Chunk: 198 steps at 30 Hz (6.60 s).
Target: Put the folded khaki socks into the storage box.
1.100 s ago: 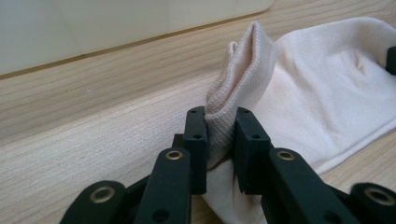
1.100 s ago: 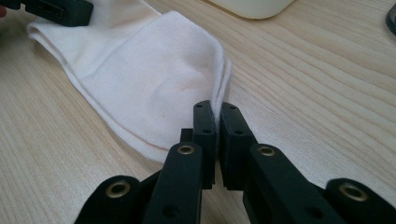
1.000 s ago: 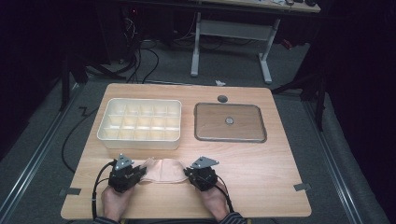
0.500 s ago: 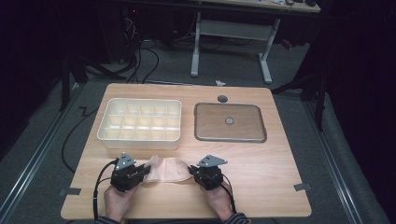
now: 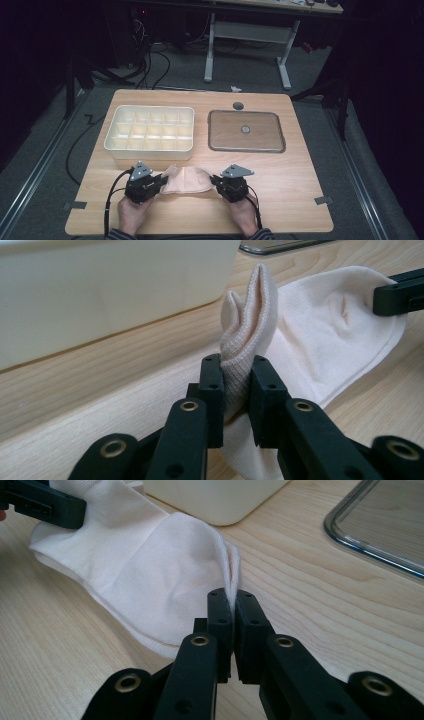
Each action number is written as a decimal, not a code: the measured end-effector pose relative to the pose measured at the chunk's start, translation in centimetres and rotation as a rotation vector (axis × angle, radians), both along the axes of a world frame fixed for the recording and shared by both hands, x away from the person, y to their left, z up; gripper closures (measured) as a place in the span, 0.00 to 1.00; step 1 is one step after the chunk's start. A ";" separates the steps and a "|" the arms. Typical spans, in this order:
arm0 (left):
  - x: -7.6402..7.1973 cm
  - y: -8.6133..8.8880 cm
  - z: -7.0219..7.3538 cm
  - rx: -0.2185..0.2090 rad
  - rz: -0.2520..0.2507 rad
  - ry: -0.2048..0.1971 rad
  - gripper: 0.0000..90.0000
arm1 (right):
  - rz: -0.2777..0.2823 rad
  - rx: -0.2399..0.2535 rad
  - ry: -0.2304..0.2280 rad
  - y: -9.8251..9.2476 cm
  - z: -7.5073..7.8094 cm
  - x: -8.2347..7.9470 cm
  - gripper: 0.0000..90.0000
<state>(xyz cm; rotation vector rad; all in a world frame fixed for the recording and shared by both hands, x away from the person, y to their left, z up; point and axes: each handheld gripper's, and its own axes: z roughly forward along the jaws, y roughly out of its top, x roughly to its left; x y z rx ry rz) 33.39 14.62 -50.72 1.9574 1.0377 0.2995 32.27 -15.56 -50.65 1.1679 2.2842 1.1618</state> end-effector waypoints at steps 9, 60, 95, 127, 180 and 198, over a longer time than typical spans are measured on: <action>0.1 -1.4 0.0 -0.012 -0.027 -0.005 0.88 | -0.037 0.003 -0.004 -1.7 0.4 -0.3 0.97; 1.8 -5.2 -2.5 0.164 0.044 -0.022 0.50 | -0.165 -0.069 0.043 -4.9 -2.3 0.5 0.76; 1.9 -4.5 -2.7 0.124 0.059 -0.001 0.37 | -0.030 0.029 0.010 -1.4 -0.1 -0.8 0.90; 1.6 -5.7 -2.8 0.127 0.033 -0.024 0.55 | 0.055 -0.029 0.057 2.8 -2.6 0.1 0.96; 1.1 -4.6 1.2 -0.106 -0.152 0.026 0.90 | 0.073 -0.011 0.065 3.4 -1.7 0.6 0.90; 1.0 -4.7 1.8 -0.116 -0.175 0.023 0.89 | 0.109 -0.021 0.100 5.1 -2.3 1.7 0.91</action>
